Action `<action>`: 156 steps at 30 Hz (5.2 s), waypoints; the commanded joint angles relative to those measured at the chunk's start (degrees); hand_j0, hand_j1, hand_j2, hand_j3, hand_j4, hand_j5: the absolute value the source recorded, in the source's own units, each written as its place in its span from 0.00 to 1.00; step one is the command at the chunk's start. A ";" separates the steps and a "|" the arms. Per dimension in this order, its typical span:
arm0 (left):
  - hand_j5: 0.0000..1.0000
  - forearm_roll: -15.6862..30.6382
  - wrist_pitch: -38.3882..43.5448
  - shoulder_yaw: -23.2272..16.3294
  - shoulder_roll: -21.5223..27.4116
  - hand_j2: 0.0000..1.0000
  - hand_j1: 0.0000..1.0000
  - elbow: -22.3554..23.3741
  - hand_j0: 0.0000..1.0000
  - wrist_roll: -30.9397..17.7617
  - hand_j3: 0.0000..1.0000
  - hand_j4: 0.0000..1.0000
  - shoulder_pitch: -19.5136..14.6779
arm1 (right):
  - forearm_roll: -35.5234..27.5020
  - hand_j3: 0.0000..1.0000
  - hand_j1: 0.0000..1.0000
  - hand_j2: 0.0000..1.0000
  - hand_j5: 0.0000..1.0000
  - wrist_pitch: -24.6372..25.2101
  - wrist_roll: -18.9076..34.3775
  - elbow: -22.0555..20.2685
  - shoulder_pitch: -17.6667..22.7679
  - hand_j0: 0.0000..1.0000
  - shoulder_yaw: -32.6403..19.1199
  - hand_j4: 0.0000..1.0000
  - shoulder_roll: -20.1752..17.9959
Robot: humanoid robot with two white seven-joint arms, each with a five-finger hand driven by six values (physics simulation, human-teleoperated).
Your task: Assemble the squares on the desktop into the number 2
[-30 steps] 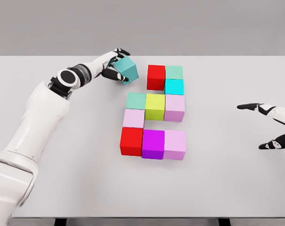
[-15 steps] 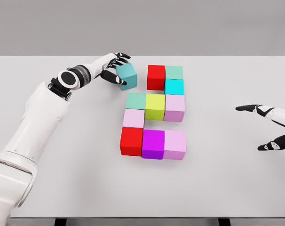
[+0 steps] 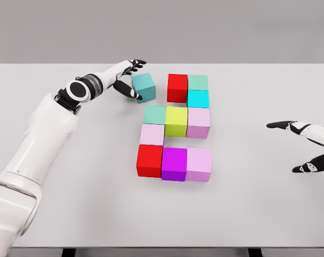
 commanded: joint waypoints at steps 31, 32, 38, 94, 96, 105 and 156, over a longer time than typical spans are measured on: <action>1.00 -25.88 -26.34 -1.67 9.89 1.00 1.00 -1.71 1.00 -0.41 1.00 1.00 -0.97 | 1.31 1.00 1.00 1.00 1.00 0.15 -0.02 0.57 -0.26 1.00 -0.46 1.00 -0.66; 1.00 -25.97 -29.23 -1.75 11.65 1.00 1.00 -2.15 1.00 -0.58 1.00 1.00 -1.23 | 1.31 1.00 1.00 1.00 1.00 0.15 -0.02 0.57 -0.26 1.00 -0.46 1.00 -0.66; 1.00 -29.30 -34.96 -3.16 14.99 1.00 1.00 -2.15 1.00 -10.89 1.00 1.00 -3.25 | 1.31 1.00 1.00 1.00 1.00 0.15 -0.02 0.65 -0.35 1.00 -0.46 1.00 -0.66; 1.00 -44.95 -40.78 -6.94 8.14 1.00 1.00 -1.98 1.00 -10.89 1.00 1.00 -6.42 | 4.39 1.00 1.00 1.00 1.00 0.15 -0.02 -3.92 0.35 1.00 1.29 1.00 -3.48; 1.00 -44.95 -40.78 -6.94 8.14 1.00 1.00 -1.98 1.00 -10.89 1.00 1.00 -6.59 | 4.39 1.00 1.00 1.00 1.00 0.15 -0.02 -3.83 0.35 1.00 1.38 1.00 -3.48; 1.00 -45.04 -40.78 -6.85 8.66 1.00 1.00 -1.45 1.00 -10.89 1.00 1.00 -6.77 | 4.39 1.00 1.00 1.00 1.00 0.15 -0.02 -3.56 0.35 1.00 1.47 1.00 -3.30; 1.00 -45.39 -40.78 -6.85 5.85 1.00 1.00 2.59 1.00 -10.89 1.00 1.00 -9.84 | 4.39 1.00 1.00 1.00 1.00 0.15 -0.02 -1.46 0.35 1.00 0.50 1.00 -2.33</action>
